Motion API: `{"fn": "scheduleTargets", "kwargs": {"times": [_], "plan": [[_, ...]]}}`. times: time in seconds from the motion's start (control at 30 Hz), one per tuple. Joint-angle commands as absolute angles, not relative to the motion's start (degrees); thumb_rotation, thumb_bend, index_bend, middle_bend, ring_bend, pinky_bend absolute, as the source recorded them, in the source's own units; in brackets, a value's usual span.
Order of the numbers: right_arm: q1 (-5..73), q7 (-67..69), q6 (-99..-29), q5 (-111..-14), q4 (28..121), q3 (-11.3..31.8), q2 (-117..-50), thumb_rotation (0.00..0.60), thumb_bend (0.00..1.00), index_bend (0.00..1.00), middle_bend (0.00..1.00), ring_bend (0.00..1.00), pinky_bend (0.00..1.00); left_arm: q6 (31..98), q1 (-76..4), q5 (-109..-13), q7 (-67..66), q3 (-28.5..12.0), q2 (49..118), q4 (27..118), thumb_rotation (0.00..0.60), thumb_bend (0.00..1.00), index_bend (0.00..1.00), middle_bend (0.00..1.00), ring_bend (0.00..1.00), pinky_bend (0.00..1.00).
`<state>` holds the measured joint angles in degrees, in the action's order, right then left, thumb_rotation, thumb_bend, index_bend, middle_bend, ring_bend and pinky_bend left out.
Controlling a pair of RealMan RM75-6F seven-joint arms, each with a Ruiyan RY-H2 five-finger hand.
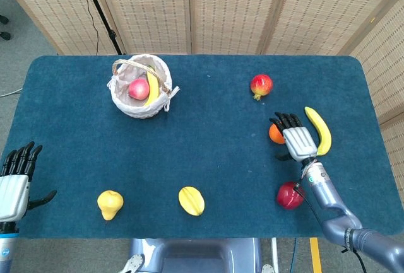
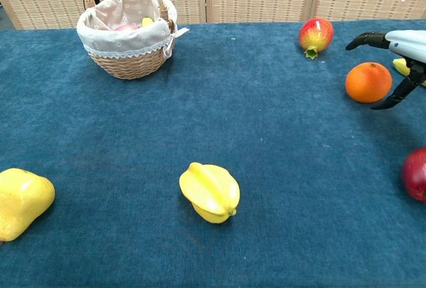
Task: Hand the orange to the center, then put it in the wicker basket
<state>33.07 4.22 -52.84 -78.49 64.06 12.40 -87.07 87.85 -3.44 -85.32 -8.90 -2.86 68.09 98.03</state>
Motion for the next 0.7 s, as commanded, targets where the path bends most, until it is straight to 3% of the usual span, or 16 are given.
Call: {"fn": "scheduleTargets", "kwargs": {"times": [0.03, 0.23, 0.33, 0.43, 0.5, 0.6, 0.7], "plan": [[35.88, 8.01, -49.8, -78.3, 57.17, 11.97, -90.61, 0.6, 0.0, 0.13, 0.04, 0.01, 0.02, 87.87, -3.42, -85.36, -8.82, -2.83, 68.06, 98.08, 0.6, 0.0, 0.0, 0.0, 0.0, 0.0], [38.28, 12.38, -46.26, -77.61, 48.88, 11.73, -94.2, 0.6, 0.0, 0.14, 0.05, 0.02, 0.05, 87.7, -3.48, -85.36, -8.83, -2.79, 68.06, 98.18, 0.6, 0.0, 0.0, 0.0, 0.0, 0.0], [38.76, 14.49, -46.52, -77.93, 46.31, 11.52, -95.59, 0.6, 0.0, 0.18, 0.08, 0.07, 0.11, 87.54, -3.55, -85.11, -8.7, -2.9, 68.09, 98.09, 0.6, 0.0, 0.0, 0.0, 0.0, 0.0], [38.63, 15.94, -48.98, -78.49, 44.13, 11.53, -97.1, 0.6, 0.0, 0.39, 0.29, 0.28, 0.34, 87.25, -3.66, -84.9, -8.56, -2.95, 68.13, 97.95, 0.6, 0.0, 0.0, 0.0, 0.0, 0.0], [38.47, 16.34, -50.24, -78.81, 42.83, 11.3, -97.93, 0.6, 0.0, 0.6, 0.5, 0.49, 0.55, 87.09, -3.72, -84.84, -8.45, -2.94, 68.14, 97.91, 0.6, 0.0, 0.0, 0.0, 0.0, 0.0], [38.25, 16.64, -50.92, -78.71, 41.99, 11.15, -98.4, 0.6, 0.03, 0.72, 0.62, 0.61, 0.68, 87.13, -3.73, -84.82, -8.41, -2.97, 68.15, 97.87, 0.6, 0.0, 0.0, 0.0, 0.0, 0.0], [38.0, 16.29, -51.53, -78.59, 42.72, 11.09, -97.85, 0.6, 0.07, 0.73, 0.64, 0.64, 0.71, 87.19, -3.69, -84.8, -8.21, -2.99, 68.08, 97.9, 0.6, 0.0, 0.0, 0.0, 0.0, 0.0]]}}
